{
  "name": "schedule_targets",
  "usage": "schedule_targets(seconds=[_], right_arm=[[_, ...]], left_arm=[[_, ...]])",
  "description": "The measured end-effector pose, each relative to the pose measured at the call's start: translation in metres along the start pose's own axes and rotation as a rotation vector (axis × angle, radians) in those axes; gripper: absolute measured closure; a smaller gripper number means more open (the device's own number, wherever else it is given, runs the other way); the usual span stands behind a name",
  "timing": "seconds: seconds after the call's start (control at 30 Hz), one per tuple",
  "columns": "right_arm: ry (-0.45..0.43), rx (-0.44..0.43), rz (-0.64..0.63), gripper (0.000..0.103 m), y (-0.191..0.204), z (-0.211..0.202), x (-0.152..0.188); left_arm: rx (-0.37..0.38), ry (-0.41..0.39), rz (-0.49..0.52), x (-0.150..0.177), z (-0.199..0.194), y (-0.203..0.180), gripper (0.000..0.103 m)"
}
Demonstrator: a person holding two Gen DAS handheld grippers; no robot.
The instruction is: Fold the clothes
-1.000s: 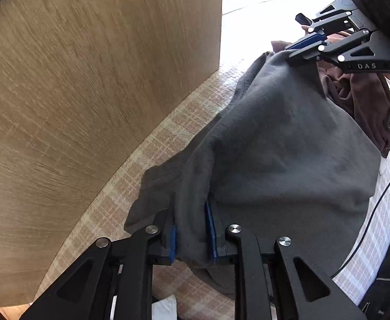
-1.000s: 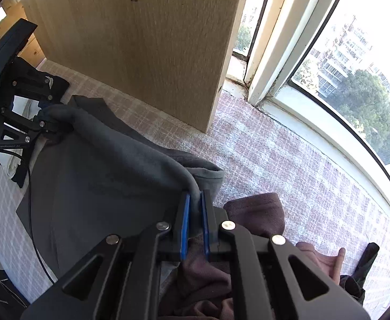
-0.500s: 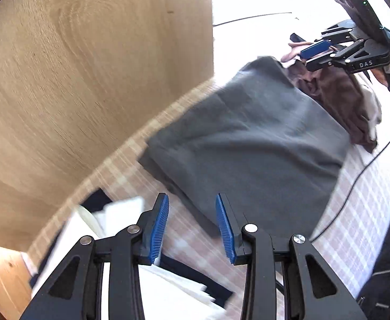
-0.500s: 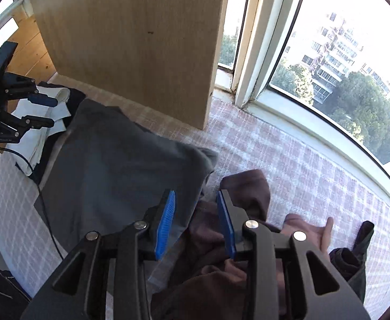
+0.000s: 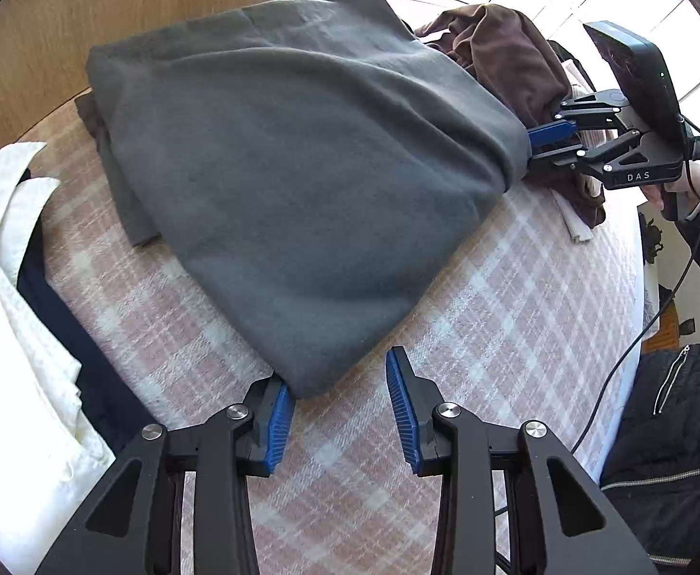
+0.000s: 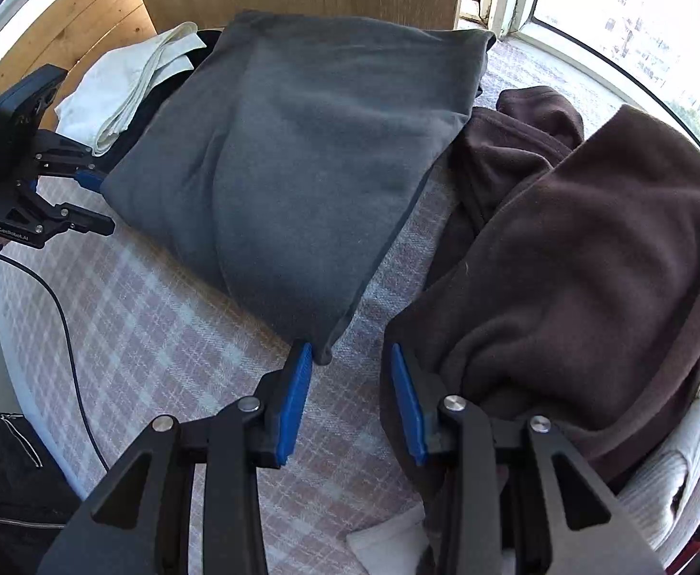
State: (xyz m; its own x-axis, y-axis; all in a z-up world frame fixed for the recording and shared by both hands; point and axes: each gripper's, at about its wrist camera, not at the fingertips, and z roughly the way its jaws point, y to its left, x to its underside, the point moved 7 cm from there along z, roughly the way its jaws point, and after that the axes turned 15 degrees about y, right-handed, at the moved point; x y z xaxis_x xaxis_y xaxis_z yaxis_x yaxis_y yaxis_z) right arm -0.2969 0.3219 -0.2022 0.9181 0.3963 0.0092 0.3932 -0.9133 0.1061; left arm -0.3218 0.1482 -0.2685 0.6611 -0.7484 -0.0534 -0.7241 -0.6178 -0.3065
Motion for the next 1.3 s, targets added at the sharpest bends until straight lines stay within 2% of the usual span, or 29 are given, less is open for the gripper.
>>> schedule_targets(seconds=[0.07,0.17,0.27,0.33,0.43,0.5,0.57,0.6,0.67,0.73,0.8,0.87,0.9,0.93,0.97,1.0,1.03,1.13,1.17,1.2,1.27,1.3], right_arm=[[-0.001,-0.001,-0.016,0.068,0.002,0.002,-0.005],[-0.003,0.003,-0.056,0.068,0.010,0.004,-0.013],[-0.018,-0.042,-0.099,0.069,0.022,0.001,-0.016],[-0.026,-0.070,-0.113,0.095,0.026,-0.005,-0.018],[-0.039,-0.057,-0.141,0.095,0.026,-0.021,-0.016],[-0.049,-0.088,-0.101,0.095,0.014,-0.025,-0.014],[0.012,-0.104,-0.061,0.095,0.004,-0.006,-0.014],[0.047,-0.080,-0.061,0.095,0.002,0.007,-0.014],[0.077,-0.020,-0.057,0.095,0.000,0.020,-0.014],[0.093,-0.004,-0.041,0.094,0.001,0.015,-0.013],[0.058,0.043,-0.044,0.090,0.003,-0.002,-0.014],[0.012,0.093,-0.045,0.081,0.005,-0.021,-0.015],[-0.033,0.118,-0.044,0.073,0.008,-0.032,-0.019],[-0.076,0.115,-0.047,0.069,0.012,-0.040,-0.024],[-0.114,0.088,-0.055,0.060,0.019,-0.044,-0.030],[-0.133,0.052,-0.068,0.056,0.025,-0.045,-0.035],[-0.121,0.019,-0.083,0.056,0.029,-0.039,-0.041],[-0.066,0.014,-0.097,0.056,0.039,-0.012,-0.063],[-0.050,0.008,-0.100,0.056,0.041,-0.003,-0.069],[-0.030,-0.003,-0.102,0.056,0.041,0.004,-0.071],[0.017,-0.021,-0.096,0.056,0.036,0.023,-0.073],[0.033,-0.034,-0.093,0.056,0.034,0.027,-0.074]], left_arm=[[-0.006,0.000,0.007,-0.004,0.000,0.000,0.085],[0.012,-0.008,-0.006,-0.007,-0.006,0.005,0.094],[0.000,-0.016,0.013,-0.003,-0.016,0.002,0.097],[-0.022,-0.021,0.039,-0.002,-0.024,-0.004,0.097],[-0.028,-0.048,0.058,-0.001,-0.039,-0.005,0.099],[-0.012,-0.061,0.040,0.001,-0.040,0.004,0.099],[0.023,-0.005,-0.006,0.006,-0.017,0.014,0.099],[0.018,0.022,0.003,0.005,-0.005,0.012,0.099],[0.016,0.023,0.006,0.006,-0.003,0.010,0.099],[0.013,0.013,0.014,0.003,-0.008,0.010,0.099],[0.008,-0.007,0.026,-0.005,-0.017,0.009,0.099],[0.003,-0.027,0.038,-0.014,-0.027,0.009,0.096],[0.000,-0.037,0.044,-0.018,-0.032,0.008,0.096],[-0.002,-0.047,0.050,-0.022,-0.037,0.008,0.097],[-0.004,-0.058,0.056,-0.026,-0.042,0.008,0.097],[-0.007,-0.068,0.062,-0.030,-0.047,0.007,0.097],[-0.009,-0.078,0.067,-0.034,-0.052,0.007,0.097],[-0.017,-0.108,0.085,-0.047,-0.066,0.006,0.096],[-0.021,-0.117,0.092,-0.058,-0.062,0.008,0.088],[-0.026,-0.123,0.096,-0.069,-0.058,0.010,0.086],[-0.069,-0.072,0.043,-0.082,-0.038,0.033,0.089],[-0.061,-0.065,0.027,-0.083,-0.037,0.040,0.092]])
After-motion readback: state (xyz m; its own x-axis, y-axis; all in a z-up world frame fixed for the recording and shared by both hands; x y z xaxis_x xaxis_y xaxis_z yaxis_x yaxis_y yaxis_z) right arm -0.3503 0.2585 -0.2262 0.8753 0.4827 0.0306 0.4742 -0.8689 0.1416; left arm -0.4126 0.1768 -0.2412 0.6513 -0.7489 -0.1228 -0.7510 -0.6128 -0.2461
